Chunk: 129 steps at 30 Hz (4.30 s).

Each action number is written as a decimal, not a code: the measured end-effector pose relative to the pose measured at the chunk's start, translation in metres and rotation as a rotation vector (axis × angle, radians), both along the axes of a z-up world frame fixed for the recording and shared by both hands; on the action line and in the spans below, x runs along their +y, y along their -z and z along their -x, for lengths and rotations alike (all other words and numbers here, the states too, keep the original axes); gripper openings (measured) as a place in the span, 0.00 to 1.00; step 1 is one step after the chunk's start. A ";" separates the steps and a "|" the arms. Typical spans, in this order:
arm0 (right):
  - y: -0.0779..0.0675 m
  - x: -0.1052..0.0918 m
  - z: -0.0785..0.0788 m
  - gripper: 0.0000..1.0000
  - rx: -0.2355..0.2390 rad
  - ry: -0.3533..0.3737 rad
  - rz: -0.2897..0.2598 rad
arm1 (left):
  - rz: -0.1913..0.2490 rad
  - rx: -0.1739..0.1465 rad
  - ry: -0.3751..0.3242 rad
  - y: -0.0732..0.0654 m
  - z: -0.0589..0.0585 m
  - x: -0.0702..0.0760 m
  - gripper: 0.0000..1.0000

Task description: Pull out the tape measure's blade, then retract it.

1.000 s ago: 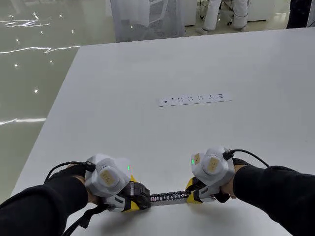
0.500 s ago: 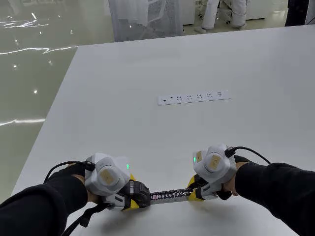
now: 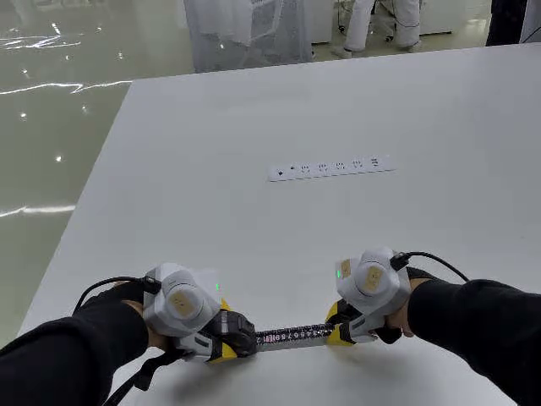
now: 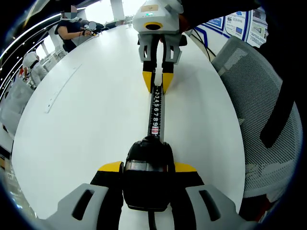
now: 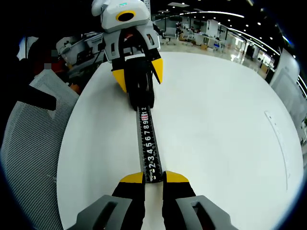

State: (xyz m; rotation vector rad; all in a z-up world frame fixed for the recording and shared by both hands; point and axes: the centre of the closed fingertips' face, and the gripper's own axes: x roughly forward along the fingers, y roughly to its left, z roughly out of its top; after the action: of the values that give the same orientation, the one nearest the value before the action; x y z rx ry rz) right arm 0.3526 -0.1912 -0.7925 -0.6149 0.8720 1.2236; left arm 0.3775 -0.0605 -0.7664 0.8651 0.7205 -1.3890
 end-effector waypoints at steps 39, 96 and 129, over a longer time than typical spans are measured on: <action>0.001 -0.022 0.004 0.08 0.007 0.012 0.020 | 0.003 0.001 -0.004 0.000 -0.001 0.000 0.32; 0.000 -0.049 0.006 0.08 0.012 0.025 0.033 | 0.005 0.005 -0.012 0.000 -0.001 0.000 0.32; 0.001 -0.062 0.008 0.08 0.015 0.040 0.040 | 0.005 0.006 -0.011 0.001 -0.002 0.000 0.32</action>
State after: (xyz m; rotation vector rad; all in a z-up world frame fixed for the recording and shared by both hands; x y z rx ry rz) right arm 0.3444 -0.2528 -0.7939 -0.6190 0.9189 1.1786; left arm 0.3791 -0.0603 -0.7672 0.8520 0.7248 -1.3836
